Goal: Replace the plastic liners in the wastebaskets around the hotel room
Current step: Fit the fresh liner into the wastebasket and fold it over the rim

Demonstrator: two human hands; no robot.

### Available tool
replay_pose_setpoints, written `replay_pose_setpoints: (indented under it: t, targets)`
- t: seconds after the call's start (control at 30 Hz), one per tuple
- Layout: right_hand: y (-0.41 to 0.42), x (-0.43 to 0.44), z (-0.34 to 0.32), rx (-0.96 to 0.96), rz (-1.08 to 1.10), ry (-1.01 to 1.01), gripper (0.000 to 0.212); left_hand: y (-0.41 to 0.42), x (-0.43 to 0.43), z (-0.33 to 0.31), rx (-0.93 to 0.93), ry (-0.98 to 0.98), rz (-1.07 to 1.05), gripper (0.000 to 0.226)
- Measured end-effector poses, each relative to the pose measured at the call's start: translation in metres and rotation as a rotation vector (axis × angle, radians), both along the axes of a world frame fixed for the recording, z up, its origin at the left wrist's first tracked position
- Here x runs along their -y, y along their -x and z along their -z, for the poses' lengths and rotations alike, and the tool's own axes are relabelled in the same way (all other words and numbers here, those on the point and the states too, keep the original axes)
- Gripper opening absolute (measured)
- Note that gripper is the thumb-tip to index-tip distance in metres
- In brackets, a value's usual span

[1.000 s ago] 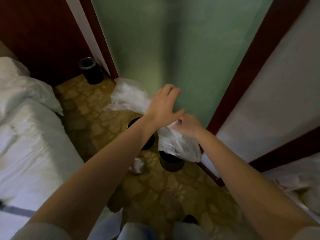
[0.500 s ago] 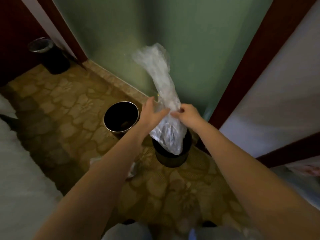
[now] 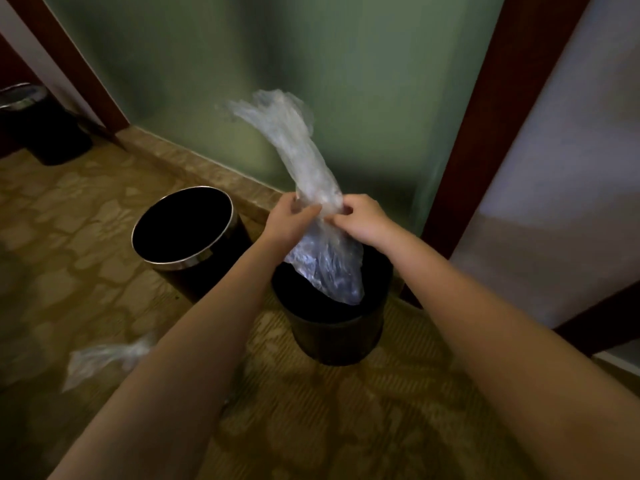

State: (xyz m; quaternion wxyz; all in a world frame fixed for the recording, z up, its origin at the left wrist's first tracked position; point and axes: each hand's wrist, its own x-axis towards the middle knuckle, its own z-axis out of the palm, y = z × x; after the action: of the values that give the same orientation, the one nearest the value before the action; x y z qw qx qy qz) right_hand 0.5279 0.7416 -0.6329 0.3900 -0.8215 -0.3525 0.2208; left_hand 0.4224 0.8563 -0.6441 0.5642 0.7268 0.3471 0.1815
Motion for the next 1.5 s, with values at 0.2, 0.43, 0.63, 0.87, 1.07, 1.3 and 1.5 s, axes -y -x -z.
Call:
replay_pose_setpoints:
  t: [0.2, 0.43, 0.63, 0.87, 1.07, 1.3, 1.5]
  targets:
    - [0.001, 0.01, 0.036, -0.026, 0.03, -0.126, 0.019, 0.004, 0.001, 0.029, 0.008, -0.093, 0.017, 0.04]
    - [-0.014, 0.029, 0.056, 0.208, 0.323, -0.149, 0.022, 0.035, -0.006, 0.064, -0.158, -0.462, -0.105, 0.032]
    - [-0.023, 0.026, 0.046, 0.01, 0.022, -0.035, 0.034, 0.04, -0.01, 0.063, -0.068, -0.481, -0.033, 0.012]
    - [-0.016, 0.013, 0.045, -0.122, 0.136, -0.279, 0.016, 0.032, 0.004, 0.075, -0.207, -0.756, 0.398, 0.022]
    - [-0.016, 0.017, 0.042, -0.251, 0.057, -0.284, 0.008, 0.003, 0.019, 0.041, 0.153, 0.295, 0.025, 0.069]
    - [-0.031, 0.032, 0.055, -0.033, 0.36, -0.209, 0.027, 0.007, 0.005, 0.056, 0.014, -0.142, -0.191, 0.024]
    - [-0.039, 0.035, 0.042, -0.183, 0.282, -0.341, 0.021, 0.011, -0.004, 0.048, 0.13, -0.001, -0.176, 0.028]
